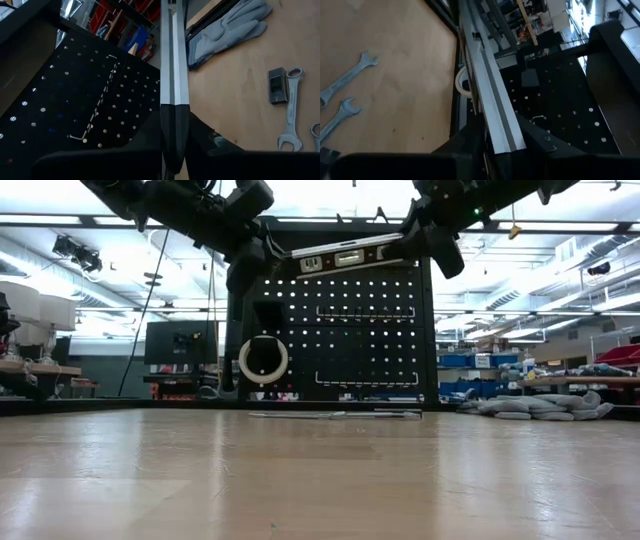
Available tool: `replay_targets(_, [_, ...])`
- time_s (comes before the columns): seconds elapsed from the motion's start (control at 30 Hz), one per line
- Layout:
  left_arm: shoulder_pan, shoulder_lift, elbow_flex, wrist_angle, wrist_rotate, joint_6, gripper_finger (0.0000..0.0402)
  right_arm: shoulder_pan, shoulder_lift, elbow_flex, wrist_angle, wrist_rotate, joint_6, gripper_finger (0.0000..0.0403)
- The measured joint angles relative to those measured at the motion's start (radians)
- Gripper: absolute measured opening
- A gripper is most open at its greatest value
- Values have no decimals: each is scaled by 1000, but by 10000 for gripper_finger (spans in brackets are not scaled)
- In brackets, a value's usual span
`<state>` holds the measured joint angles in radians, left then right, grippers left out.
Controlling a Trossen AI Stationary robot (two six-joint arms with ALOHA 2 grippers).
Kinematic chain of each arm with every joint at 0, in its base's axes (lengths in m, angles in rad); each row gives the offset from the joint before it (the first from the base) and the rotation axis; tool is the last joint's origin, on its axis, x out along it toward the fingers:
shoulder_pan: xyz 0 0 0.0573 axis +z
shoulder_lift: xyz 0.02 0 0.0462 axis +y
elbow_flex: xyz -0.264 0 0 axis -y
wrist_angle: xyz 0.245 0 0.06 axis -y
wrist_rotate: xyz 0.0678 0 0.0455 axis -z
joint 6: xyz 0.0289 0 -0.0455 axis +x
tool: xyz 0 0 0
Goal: Hang tools onto peg board
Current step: Put the black spirit level on the black pegboard
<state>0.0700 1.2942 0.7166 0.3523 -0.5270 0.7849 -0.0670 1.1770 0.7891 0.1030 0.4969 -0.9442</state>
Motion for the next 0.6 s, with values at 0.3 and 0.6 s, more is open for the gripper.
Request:
replay_targets(0.3, [0,0,0,-5,-10,56,37,48,0,1,46,16,58,207])
replay_targets(0.6, [0,0,62,-111,-91,66,37,85,161,148,-37,131,108,232])
